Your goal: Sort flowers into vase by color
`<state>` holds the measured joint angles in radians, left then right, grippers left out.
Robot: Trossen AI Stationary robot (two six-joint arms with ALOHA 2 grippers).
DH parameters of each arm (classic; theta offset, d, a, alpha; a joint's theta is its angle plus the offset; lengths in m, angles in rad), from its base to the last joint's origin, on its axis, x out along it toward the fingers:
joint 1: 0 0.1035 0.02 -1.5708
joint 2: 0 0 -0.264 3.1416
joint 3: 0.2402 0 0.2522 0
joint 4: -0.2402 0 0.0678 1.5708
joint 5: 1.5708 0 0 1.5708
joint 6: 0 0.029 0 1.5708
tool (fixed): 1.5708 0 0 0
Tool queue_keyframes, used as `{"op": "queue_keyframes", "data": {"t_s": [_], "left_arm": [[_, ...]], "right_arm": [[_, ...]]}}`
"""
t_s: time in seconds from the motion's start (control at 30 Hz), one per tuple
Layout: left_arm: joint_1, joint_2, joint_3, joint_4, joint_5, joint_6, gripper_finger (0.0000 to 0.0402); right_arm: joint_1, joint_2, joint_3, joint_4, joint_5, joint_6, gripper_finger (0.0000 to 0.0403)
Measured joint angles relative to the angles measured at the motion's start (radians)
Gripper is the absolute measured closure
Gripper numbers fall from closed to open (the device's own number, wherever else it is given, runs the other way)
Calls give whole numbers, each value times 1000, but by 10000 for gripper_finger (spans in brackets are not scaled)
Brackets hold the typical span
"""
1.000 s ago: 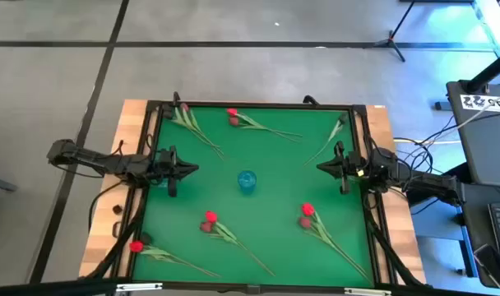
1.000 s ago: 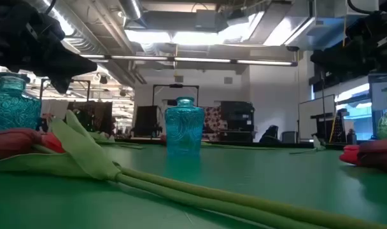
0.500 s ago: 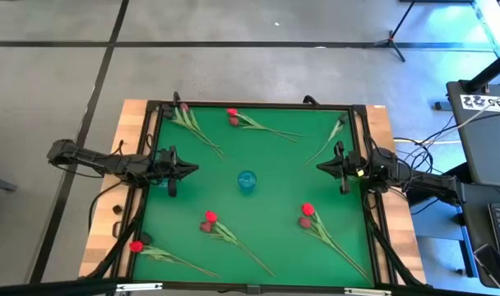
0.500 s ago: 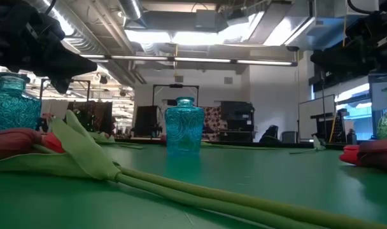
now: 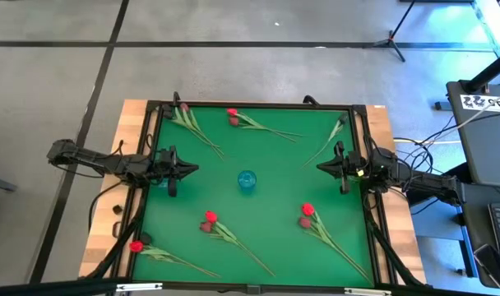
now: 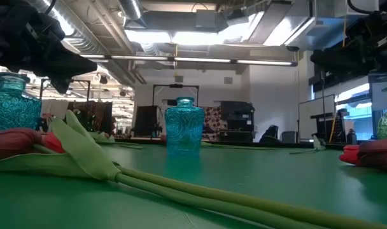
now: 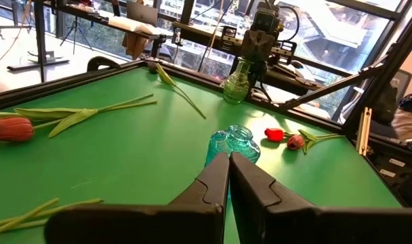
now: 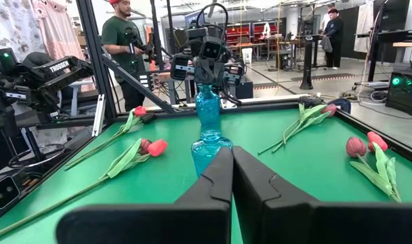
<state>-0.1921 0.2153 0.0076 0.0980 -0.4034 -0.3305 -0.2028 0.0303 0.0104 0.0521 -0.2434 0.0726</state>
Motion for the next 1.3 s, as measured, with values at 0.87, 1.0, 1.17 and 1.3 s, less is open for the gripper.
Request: {"op": "queue_keyframes", "data": {"t_s": [0.87,1.0,1.17,1.3], "left_arm": [[0,0,0,0,0,0,390],[0,0,0,0,0,0,390],[0,0,0,0,0,0,390],[0,0,0,0,0,0,390]], "right_arm": [[0,0,0,40,2,272,397],[11,17,1,125,-78,275,397],[112,85,86,54,-26,328,397],[243,190,158,-11,144,319,397]]}}
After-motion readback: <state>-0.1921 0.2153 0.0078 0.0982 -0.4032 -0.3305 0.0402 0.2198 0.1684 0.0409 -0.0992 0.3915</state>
